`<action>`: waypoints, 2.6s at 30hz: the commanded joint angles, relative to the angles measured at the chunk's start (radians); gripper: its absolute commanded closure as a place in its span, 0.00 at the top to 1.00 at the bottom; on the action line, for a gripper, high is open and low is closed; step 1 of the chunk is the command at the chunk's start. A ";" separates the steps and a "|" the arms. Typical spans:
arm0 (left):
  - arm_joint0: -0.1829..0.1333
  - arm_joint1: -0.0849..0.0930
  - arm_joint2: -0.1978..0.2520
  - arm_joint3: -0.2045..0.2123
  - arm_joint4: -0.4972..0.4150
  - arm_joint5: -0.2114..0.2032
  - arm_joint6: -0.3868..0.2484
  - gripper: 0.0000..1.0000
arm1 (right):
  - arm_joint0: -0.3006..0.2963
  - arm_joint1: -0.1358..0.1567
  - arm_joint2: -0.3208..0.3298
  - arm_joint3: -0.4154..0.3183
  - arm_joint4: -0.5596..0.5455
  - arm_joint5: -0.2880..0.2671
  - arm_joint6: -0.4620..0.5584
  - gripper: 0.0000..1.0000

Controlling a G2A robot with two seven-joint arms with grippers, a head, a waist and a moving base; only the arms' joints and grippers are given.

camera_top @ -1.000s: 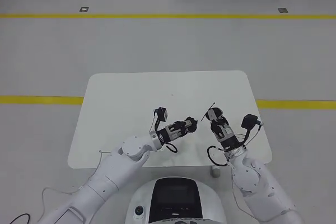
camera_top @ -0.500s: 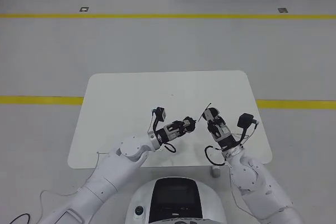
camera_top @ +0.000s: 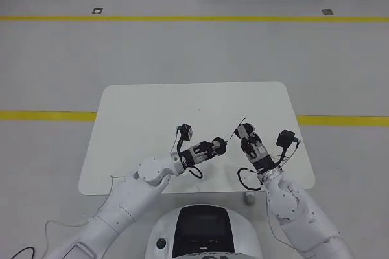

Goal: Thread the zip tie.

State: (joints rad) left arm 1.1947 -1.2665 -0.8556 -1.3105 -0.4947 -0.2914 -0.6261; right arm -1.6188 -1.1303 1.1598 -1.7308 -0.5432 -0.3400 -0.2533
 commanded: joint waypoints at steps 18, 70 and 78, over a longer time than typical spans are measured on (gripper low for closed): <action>0.022 0.007 -0.016 -0.023 -0.001 0.016 0.014 0.00 | -0.005 -0.002 -0.002 -0.004 -0.014 0.000 0.020 0.00; 0.022 0.008 -0.016 -0.023 -0.001 0.016 0.013 0.00 | 0.031 0.027 -0.056 0.030 -0.007 0.000 -0.030 0.00; 0.022 0.008 -0.016 -0.023 -0.001 0.016 0.013 0.00 | 0.039 0.031 -0.065 0.036 -0.003 0.000 -0.038 0.00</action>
State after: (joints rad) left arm 1.2166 -1.2589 -0.8719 -1.3338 -0.4958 -0.2756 -0.6127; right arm -1.5803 -1.0999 1.0957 -1.6952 -0.5469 -0.3400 -0.2895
